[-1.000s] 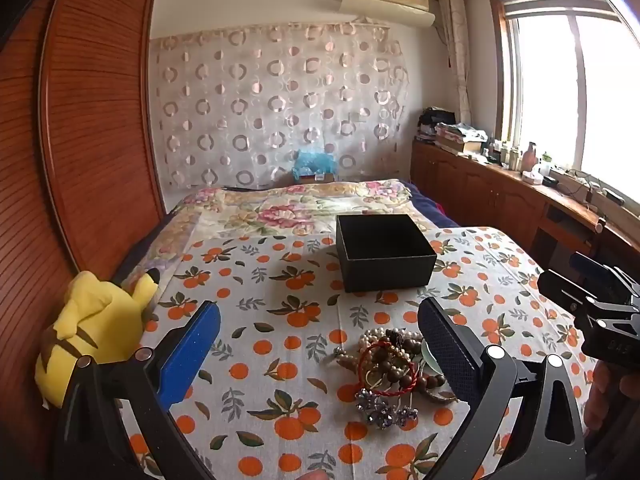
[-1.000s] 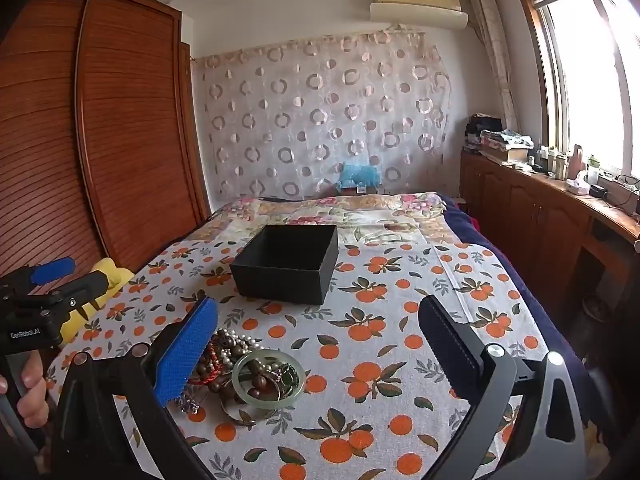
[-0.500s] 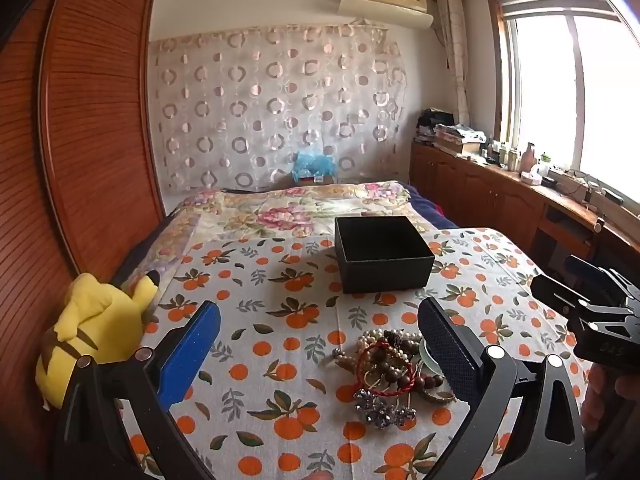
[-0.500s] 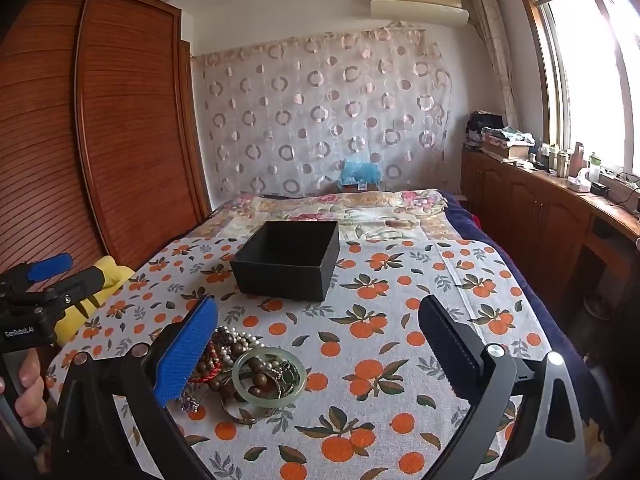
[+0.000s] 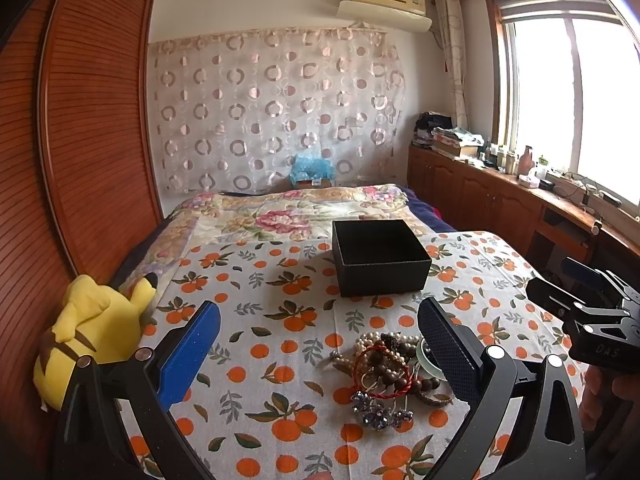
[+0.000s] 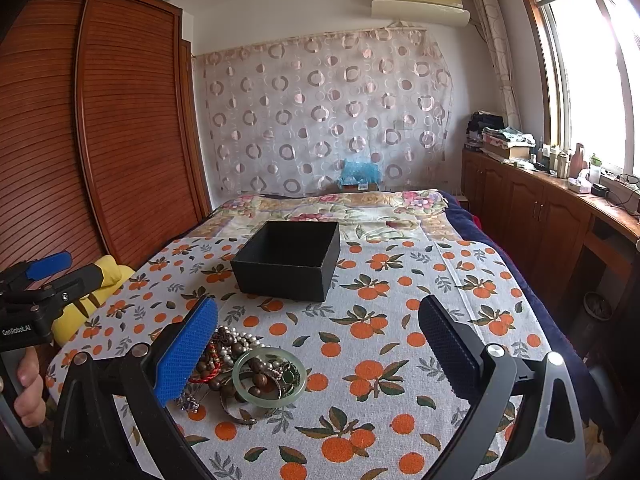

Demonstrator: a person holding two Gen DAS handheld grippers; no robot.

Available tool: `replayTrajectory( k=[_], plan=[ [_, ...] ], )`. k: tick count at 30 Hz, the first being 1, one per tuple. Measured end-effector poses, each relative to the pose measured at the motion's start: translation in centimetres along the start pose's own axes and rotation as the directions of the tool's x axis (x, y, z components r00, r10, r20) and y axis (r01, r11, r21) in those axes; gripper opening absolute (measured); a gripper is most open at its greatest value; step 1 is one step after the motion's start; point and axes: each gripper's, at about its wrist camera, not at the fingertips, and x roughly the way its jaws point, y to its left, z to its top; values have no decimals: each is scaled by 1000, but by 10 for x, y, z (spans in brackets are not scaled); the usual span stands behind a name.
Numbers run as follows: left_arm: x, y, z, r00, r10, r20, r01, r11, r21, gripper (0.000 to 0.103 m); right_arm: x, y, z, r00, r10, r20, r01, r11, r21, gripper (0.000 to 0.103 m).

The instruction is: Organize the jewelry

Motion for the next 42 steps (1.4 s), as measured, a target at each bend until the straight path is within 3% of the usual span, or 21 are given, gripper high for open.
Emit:
replayTrajectory(
  k=[42],
  plan=[
    [-6, -3, 5, 1000, -3, 10, 3, 1000, -3, 95, -2, 0, -1, 1000, 0, -1, 0, 1000, 0, 100]
  ],
)
